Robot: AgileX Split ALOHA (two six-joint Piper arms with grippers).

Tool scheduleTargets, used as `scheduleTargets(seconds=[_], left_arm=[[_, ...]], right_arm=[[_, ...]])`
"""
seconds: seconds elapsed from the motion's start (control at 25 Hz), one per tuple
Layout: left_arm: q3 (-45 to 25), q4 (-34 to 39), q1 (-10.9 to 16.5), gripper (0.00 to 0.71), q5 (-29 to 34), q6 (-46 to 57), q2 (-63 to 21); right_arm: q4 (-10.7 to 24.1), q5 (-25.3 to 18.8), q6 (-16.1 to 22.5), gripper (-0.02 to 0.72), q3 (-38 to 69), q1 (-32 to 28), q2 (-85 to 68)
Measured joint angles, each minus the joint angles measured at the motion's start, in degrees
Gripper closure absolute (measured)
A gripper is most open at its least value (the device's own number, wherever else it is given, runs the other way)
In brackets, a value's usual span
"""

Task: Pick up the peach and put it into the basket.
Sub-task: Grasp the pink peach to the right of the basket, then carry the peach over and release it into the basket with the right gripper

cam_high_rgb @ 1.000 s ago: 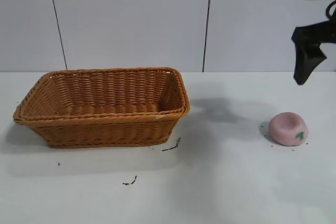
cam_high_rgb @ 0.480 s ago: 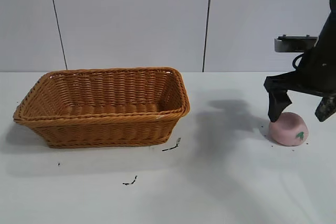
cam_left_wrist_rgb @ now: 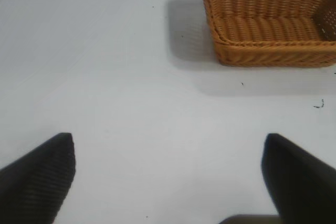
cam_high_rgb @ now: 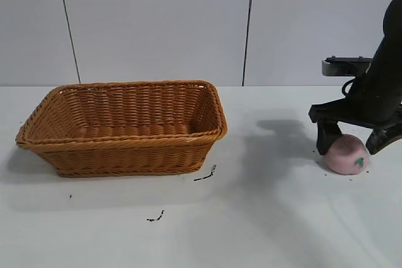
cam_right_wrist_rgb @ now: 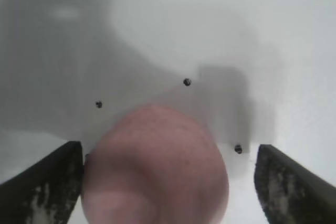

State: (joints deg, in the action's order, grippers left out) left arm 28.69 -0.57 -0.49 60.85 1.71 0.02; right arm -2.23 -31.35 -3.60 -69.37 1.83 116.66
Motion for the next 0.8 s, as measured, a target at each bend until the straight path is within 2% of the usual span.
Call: scheduleTargets(seconds=[0.24,0.4,0.64,0.8], left_arm=[[0.0,0.0,0.0,0.017,0.0,0.0,0.0],[0.0,0.0,0.0,0.017,0.0,0.0,0.0],[0.0,0.0,0.0,0.017,0.0,0.0,0.0],[0.0,0.0,0.0,0.017,0.0,0.0,0.0]], right_arm=[[0.9,-3.7,-2.6,0.720,-0.2,0.0,-5.0],[1.1,-10.1,-2.7,0.720,-4.5,0.0,-11.2],[0.8,-21.8,-2.5,0.720,-17.6,0.0,-13.7],[-1.9,-24.5,-2.5,0.720,-25.1,0.2,-12.3]])
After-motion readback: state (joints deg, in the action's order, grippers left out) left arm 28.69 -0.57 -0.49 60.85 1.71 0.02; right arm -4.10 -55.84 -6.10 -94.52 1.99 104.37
